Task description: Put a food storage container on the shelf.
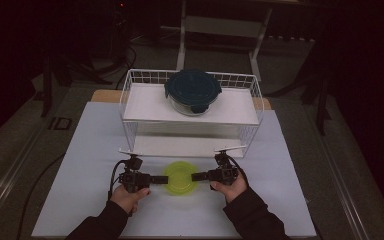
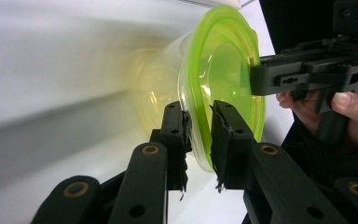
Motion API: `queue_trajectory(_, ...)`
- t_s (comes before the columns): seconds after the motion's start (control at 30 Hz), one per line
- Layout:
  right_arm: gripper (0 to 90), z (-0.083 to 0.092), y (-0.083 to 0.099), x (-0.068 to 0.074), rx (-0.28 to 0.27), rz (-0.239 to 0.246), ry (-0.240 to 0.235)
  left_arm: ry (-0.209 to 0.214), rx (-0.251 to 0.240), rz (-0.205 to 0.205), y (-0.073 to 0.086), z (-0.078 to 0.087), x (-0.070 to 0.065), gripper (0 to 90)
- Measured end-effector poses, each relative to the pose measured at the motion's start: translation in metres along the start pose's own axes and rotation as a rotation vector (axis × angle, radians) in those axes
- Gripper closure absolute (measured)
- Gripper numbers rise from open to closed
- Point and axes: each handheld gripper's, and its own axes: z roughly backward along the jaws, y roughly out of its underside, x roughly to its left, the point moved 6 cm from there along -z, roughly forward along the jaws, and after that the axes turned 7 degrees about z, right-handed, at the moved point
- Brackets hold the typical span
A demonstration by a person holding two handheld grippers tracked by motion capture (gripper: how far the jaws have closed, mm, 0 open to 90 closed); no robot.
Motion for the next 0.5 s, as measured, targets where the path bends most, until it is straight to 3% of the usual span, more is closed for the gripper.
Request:
queue_trajectory(0.07, 77.3, 0.001, 0.0, 0.001, -0.009, 0.001, 0.007, 0.0, -0.004, 0.008, 0.001, 0.0, -0.001, 75.7)
queue_trajectory(0.3, 80.8, 0.006, -0.001, 0.008, -0.028, 0.039, 0.044, -0.03, -0.036, -0.021, 0.001, 0.006, -0.008, 80.2)
queue_trajectory(0.5, 80.8, 0.012, -0.005, 0.016, -0.051, 0.061, 0.056, -0.013, -0.051, -0.026, -0.001, 0.012, -0.016, 80.5)
